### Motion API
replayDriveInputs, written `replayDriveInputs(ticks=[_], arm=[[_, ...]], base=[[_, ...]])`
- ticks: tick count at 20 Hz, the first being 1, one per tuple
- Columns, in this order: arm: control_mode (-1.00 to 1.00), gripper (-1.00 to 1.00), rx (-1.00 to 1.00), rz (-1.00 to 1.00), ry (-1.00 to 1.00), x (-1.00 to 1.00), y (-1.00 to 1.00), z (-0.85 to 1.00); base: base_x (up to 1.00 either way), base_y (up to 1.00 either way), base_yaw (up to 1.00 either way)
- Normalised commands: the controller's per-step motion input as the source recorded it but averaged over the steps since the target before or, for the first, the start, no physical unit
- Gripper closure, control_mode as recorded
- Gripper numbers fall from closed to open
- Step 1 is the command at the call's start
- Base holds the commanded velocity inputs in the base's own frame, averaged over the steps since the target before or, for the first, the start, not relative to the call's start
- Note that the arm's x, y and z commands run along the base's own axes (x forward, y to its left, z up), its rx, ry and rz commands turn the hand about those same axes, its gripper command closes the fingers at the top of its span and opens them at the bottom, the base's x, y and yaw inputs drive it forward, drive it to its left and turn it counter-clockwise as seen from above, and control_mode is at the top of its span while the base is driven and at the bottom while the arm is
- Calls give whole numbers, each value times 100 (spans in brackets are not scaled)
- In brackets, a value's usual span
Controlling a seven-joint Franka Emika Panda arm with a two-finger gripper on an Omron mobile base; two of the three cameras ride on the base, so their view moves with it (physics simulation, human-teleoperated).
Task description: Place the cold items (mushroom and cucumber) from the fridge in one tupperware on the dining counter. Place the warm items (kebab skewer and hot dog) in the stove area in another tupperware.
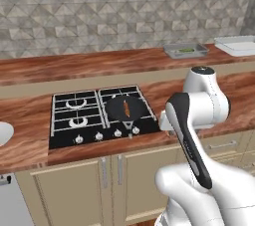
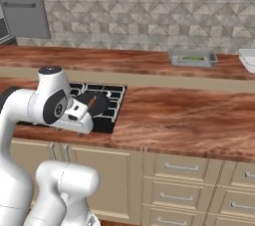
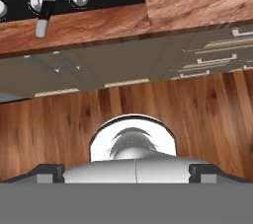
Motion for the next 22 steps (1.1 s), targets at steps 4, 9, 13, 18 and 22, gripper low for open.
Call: replayDriveInputs(ticks=[4, 9, 13, 18, 22], arm=[[100, -100, 0, 0, 0, 0, 0, 0], [100, -100, 0, 0, 0, 0, 0, 0], [-100, -100, -5, 0, -5, 49, 8, 4], [-100, -100, -7, 0, 11, 100, 2, 5], [-100, -100, 6, 0, 38, 100, 0, 16]], base=[[36, 38, 0], [15, 42, 0], [6, 7, 0], [0, 0, 0], [0, 0, 0]])
